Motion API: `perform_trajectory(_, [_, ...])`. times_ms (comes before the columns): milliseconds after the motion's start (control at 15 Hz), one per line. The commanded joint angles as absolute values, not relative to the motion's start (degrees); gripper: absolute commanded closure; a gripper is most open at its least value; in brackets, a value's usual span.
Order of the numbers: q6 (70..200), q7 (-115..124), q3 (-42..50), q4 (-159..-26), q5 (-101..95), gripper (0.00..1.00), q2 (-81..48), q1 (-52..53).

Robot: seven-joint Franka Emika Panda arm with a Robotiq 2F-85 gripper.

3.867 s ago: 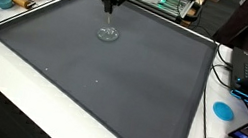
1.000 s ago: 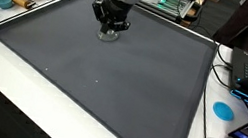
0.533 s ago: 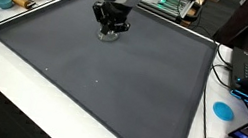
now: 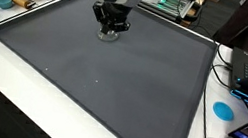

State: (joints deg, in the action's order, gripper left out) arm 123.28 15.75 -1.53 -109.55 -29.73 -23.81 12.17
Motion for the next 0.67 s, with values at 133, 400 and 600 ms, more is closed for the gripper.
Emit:
perform_trajectory(133, [121.81, 14.49, -1.44, -109.27, -29.24, 0.97, -23.95, 12.61])
perform_trajectory(400, [122.61, 13.73, -1.49, -109.85, -27.77, 0.97, -22.82, 11.65])
perform_trajectory(600, [123.19, 12.72, -1.51, -110.69, -25.63, 0.97, -20.89, 10.23])
